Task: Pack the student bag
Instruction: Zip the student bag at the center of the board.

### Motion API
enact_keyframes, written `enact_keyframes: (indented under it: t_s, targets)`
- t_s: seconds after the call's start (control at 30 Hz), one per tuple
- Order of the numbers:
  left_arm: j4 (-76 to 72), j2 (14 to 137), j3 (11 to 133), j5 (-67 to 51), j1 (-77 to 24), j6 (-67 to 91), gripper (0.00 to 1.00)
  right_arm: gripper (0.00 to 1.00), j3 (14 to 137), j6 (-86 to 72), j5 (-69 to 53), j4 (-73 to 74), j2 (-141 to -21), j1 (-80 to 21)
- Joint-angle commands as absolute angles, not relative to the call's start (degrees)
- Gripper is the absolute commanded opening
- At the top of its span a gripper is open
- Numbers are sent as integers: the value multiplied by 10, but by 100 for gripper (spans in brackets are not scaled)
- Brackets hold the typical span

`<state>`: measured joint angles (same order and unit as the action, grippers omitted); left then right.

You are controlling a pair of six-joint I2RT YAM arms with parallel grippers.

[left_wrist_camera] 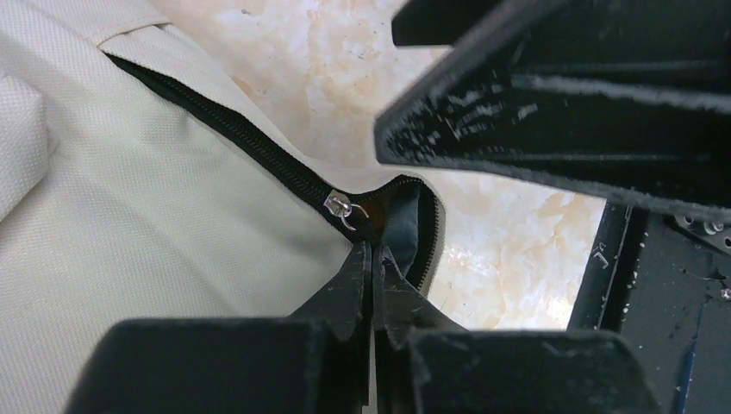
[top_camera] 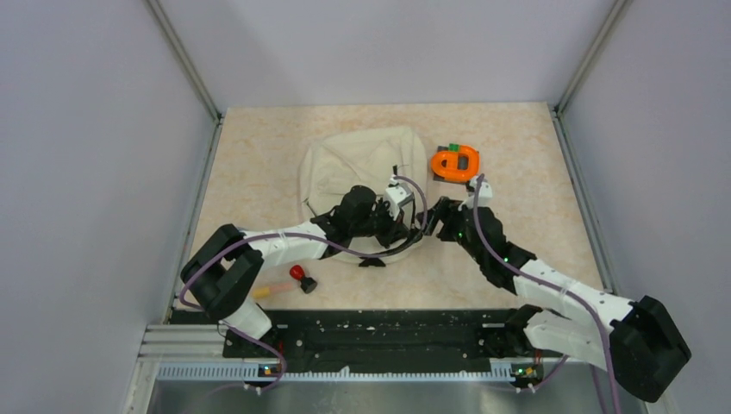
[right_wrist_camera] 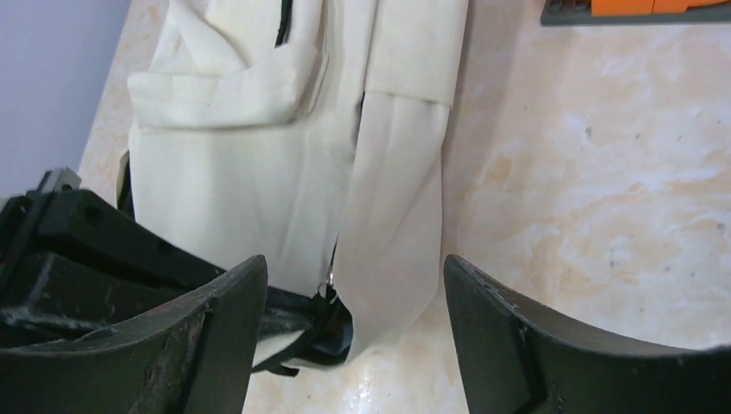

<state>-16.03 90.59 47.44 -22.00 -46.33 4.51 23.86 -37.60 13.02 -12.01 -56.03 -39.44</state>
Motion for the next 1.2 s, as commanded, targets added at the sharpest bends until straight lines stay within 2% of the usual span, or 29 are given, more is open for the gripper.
enact_keyframes:
  t_s: [0.0, 0.1, 0.33, 0.4, 0.47, 0.53, 0.57, 1.17]
  targets:
    - [-178, 893, 472, -226, -469, 75, 0, 74, 309, -349, 138, -89, -599, -376]
    - [-182, 896, 474, -229, -469, 78, 0, 71, 356, -341, 129, -66, -663, -374]
    - [-184, 894, 474, -229, -468, 79, 0, 54, 390, -347, 98, -75, -754, -374]
    - [-183, 895, 474, -231, -468, 79, 0, 43, 392, -347, 93, -86, -765, -374]
    - [-180, 893, 474, -228, -469, 79, 0, 20, 397, -341, 91, -95, -776, -374]
    - [-177, 890, 473, -223, -468, 78, 0, 3, 408, -335, 101, -92, -787, -372]
    - [-173, 888, 473, -223, -468, 78, 0, 0, 413, -334, 104, -91, -792, -368]
    - [-137, 842, 438, -224, -468, 105, 0, 0, 546, -288, 124, -103, -887, -288]
